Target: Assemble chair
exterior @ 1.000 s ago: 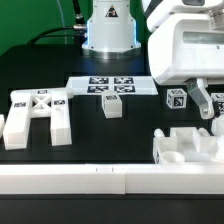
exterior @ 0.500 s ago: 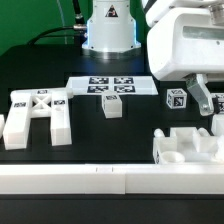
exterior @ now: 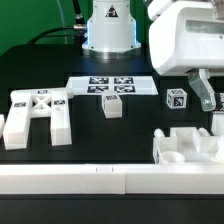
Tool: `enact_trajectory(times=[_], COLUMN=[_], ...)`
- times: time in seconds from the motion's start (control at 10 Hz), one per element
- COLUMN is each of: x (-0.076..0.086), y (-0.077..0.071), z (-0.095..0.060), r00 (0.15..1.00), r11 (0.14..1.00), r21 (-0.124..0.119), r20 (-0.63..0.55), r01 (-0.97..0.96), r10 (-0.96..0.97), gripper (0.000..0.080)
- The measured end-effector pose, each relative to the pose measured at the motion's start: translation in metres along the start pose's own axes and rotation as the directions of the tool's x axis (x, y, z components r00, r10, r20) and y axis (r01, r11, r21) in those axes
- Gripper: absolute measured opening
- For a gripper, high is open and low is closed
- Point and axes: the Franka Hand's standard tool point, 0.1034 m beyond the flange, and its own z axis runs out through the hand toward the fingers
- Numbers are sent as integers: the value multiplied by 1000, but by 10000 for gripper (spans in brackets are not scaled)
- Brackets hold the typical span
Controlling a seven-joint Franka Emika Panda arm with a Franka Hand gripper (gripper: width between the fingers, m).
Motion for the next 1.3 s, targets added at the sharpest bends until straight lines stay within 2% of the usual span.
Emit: enact_trajectory(times=[0.2,0.3,0.4,0.5,0.6,0.7,0.8,1.0,1.1,1.2,1.3], x=[-7,-9,-2,-6,-7,-5,-11,-14,-10,-12,-11], y=[-1,-4,-3,-4,-5,-5,-7,-11,-9,-10,-10], z=[5,9,10,12,12,11,9,6,7,4,2], r00=[999,990,985,968,945,936,907,843,850,832,819], r11=[1000,999,999,998,997,996,995,992,992,989,986], r21=[4,25,31,48,64,69,85,104,90,56,39], r20=[32,140,171,249,325,352,422,538,526,548,563], r01=[-17,-35,-33,-38,-47,-49,-55,-72,-85,-136,-162], r10=[17,31,27,25,24,22,14,5,25,83,112], gripper=[648,648,648,648,648,648,648,648,648,648,648])
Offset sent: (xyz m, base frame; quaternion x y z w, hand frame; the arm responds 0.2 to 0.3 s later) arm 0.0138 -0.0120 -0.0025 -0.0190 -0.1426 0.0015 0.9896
